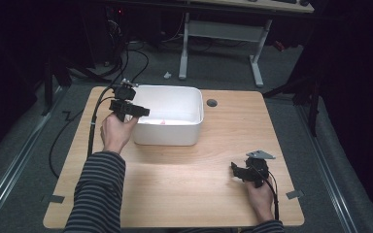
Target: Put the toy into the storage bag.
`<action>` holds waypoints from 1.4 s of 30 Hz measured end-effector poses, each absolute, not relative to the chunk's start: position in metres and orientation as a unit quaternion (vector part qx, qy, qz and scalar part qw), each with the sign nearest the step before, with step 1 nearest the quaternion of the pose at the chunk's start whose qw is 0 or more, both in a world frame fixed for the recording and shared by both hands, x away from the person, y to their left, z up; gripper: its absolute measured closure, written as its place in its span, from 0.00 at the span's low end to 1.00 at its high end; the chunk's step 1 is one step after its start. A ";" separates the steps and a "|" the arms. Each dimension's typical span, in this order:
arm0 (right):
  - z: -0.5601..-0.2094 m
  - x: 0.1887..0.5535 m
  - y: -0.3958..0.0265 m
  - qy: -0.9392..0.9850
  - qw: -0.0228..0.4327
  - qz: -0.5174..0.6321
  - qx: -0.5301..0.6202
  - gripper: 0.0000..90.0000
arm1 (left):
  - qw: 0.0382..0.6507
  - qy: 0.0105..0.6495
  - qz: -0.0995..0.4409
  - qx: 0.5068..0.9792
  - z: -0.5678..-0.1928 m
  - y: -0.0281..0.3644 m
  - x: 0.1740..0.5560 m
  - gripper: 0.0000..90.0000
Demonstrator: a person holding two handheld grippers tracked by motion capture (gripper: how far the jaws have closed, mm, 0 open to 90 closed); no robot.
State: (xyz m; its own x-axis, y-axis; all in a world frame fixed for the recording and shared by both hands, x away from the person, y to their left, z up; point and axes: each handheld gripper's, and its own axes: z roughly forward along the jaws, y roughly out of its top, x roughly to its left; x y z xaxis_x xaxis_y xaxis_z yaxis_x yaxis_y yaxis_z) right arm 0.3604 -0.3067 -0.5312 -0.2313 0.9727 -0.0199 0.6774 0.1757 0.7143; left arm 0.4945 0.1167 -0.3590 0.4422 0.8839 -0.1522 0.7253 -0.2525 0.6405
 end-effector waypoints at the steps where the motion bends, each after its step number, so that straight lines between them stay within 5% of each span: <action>1: -0.531 0.360 -0.307 0.726 0.247 0.298 0.568 0.24 | 0.333 0.508 0.126 0.784 -0.356 0.118 0.492 0.47; 42: -0.531 0.360 -0.307 0.726 0.247 0.298 0.569 0.24 | 0.366 0.471 0.206 0.776 -0.343 0.164 0.421 0.37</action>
